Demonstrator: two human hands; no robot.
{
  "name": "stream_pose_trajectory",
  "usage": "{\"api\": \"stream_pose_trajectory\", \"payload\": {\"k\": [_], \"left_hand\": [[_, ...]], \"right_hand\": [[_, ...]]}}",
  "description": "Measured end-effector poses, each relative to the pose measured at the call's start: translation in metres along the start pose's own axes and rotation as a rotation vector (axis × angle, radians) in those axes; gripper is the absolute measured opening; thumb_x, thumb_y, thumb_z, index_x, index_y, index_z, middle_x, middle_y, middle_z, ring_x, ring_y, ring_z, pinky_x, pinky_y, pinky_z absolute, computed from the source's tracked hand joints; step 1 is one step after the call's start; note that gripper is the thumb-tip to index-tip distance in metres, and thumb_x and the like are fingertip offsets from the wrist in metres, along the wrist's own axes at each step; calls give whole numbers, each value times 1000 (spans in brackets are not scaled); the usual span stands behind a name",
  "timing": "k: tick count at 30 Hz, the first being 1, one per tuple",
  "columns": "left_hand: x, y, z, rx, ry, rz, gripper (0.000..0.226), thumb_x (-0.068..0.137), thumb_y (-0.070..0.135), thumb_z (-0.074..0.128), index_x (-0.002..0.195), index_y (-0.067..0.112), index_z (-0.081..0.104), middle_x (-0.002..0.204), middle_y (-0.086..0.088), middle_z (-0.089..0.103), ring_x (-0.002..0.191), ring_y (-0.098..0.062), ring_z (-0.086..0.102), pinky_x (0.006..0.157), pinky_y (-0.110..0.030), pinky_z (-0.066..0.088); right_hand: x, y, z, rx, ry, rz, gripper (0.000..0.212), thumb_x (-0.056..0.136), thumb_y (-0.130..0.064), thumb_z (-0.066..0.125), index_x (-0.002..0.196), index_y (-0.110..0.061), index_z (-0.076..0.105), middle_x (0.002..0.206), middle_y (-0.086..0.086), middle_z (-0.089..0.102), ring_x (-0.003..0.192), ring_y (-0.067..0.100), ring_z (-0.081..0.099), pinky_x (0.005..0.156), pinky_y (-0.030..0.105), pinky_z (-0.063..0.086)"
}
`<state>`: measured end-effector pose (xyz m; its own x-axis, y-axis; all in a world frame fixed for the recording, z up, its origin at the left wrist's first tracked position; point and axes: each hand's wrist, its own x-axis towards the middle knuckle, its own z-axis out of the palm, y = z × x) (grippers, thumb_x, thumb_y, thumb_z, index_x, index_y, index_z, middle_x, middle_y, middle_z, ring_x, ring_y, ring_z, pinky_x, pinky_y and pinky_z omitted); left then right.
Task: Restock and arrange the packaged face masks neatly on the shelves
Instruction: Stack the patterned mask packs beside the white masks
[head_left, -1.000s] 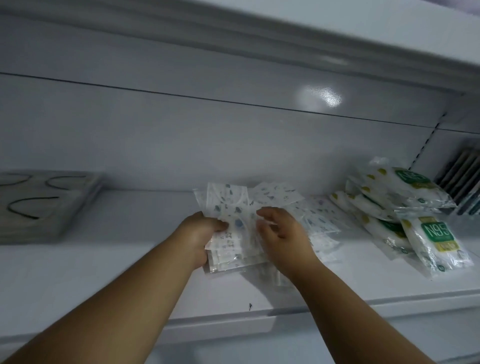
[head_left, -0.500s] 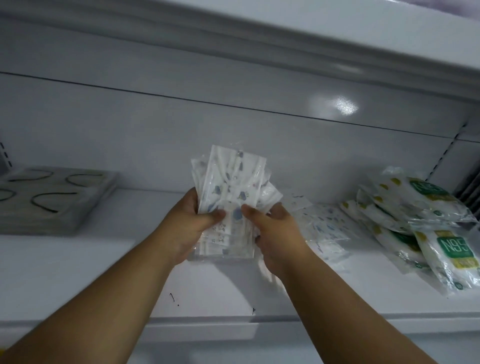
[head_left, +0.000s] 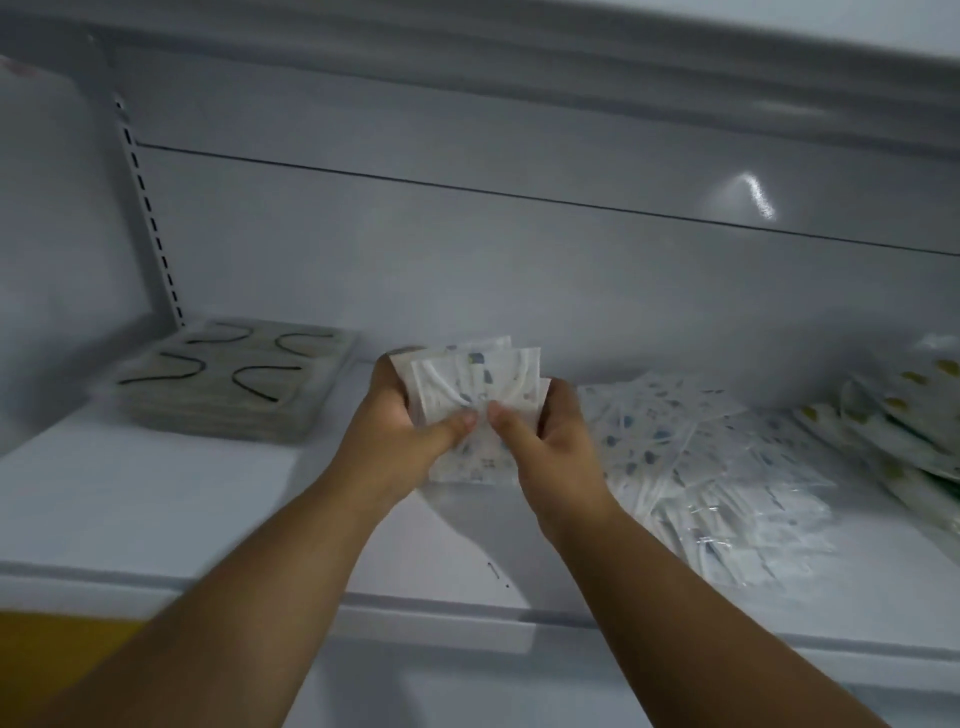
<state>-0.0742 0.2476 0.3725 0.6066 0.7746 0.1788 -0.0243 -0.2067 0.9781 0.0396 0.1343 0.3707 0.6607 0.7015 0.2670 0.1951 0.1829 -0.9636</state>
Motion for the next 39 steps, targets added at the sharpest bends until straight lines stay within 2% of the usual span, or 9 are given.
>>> {"api": "stream_pose_trajectory", "payload": {"k": [7,12,17,22,25,27,31,34,39], "left_hand": [[2,5,-2,34,-1,101,45,85,23,78,117,38,51,111,13,66,99,-7,67,80,-31,59],[-2,-3,-7,-30,-105,20,43,80,25,80,113,40,56,109,9,70,99,-14,69,84,-46,61],[-5,-7,-9,29,-46,46,38,89,17,72,120,33,57,111,9,69,101,-15,68,85,-45,60],[-3,3,-5,-658,68,-90,33,92,-8,60,110,19,66,100,3,77,95,-19,75,77,-40,62],[1,-1,-7,-818,22,-159,44,81,-6,67,120,13,65,112,-5,75,104,-24,72,86,-40,59],[8,-7,-20,-875,41,-148,53,70,-3,72,121,8,62,115,-12,72,104,-27,72,87,-40,58],[12,-18,-54,-465,94,-55,52,70,-7,77,105,27,62,96,-9,64,88,-21,65,87,-39,51],[4,-27,-62,-65,-14,-8,56,83,-6,74,102,45,61,102,-10,65,95,-27,65,96,-43,53],[-11,-37,-63,68,-104,-18,52,92,3,67,104,53,56,112,15,65,106,-11,64,100,-41,53]], "right_hand": [[-1,-2,11,17,20,21,29,90,-26,71,118,-23,63,110,1,74,102,18,71,92,47,57],[-11,4,25,56,92,70,29,91,-18,70,117,-20,58,108,5,71,96,21,72,81,46,61],[-17,9,24,-12,116,70,27,90,-10,67,114,-20,58,104,3,71,93,19,72,79,38,62],[-27,18,13,20,131,191,9,90,-17,72,93,-16,64,96,4,75,86,19,71,73,30,58],[-20,10,10,458,129,265,12,92,1,64,85,-6,58,102,18,71,94,32,69,85,45,58],[-12,3,1,439,153,188,17,88,3,66,83,-10,56,95,23,62,90,35,61,94,55,51],[-7,-5,-18,246,177,85,29,92,4,63,73,-17,56,64,1,56,60,14,56,63,29,50],[-13,3,-20,77,121,112,19,92,2,64,83,-16,62,69,-3,62,68,14,57,70,31,47],[-26,17,-11,-54,63,175,31,84,-12,68,108,-30,65,103,3,75,97,25,71,83,41,57]]}}
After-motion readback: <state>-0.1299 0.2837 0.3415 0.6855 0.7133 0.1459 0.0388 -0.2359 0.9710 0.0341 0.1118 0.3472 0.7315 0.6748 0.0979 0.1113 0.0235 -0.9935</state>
